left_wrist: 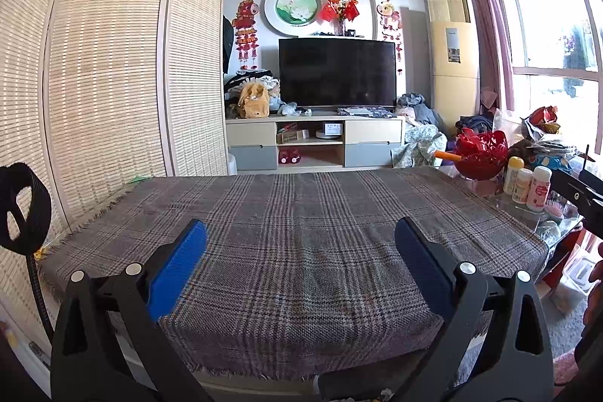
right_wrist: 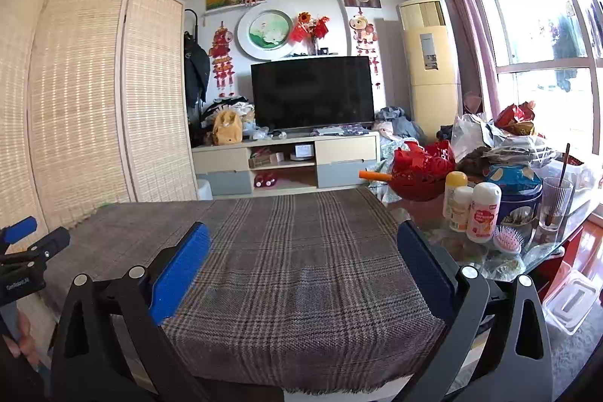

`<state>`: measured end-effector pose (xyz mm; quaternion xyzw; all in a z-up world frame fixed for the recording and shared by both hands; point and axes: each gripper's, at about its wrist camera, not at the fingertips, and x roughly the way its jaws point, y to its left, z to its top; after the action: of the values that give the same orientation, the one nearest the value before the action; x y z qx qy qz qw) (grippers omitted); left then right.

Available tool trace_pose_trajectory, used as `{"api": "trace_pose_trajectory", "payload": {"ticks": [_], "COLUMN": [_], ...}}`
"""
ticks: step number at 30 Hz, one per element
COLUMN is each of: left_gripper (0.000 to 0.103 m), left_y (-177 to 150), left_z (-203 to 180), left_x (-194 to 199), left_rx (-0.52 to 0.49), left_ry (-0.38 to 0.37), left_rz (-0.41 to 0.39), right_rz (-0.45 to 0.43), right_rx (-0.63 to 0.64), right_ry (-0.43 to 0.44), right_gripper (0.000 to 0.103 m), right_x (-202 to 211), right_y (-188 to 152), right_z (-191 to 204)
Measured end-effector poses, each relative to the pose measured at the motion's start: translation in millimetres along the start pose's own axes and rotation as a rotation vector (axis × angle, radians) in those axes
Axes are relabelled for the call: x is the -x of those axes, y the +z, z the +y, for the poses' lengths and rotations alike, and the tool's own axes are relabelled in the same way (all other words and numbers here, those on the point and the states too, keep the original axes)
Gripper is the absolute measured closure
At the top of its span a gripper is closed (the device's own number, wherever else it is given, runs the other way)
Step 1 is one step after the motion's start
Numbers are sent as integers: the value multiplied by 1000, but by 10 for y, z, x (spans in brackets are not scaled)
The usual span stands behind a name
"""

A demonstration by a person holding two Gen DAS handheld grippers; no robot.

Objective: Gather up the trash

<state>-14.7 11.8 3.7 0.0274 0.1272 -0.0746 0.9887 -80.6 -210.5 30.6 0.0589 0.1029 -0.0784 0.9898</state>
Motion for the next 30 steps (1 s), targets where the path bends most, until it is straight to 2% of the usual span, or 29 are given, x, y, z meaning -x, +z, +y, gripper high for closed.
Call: {"api": "trace_pose_trajectory", "payload": {"ticks": [30], "left_gripper": [8], "left_y": [16], "left_z": [-1], "left_x": [-10], "left_rx": [1], "left_ry": [1], "left_rz": [5], "right_rz": [-1], "right_rx": [-11], "right_ry": [5], "right_gripper": [3], "right_x": [17], "right_y": [4], "right_z": [6]}}
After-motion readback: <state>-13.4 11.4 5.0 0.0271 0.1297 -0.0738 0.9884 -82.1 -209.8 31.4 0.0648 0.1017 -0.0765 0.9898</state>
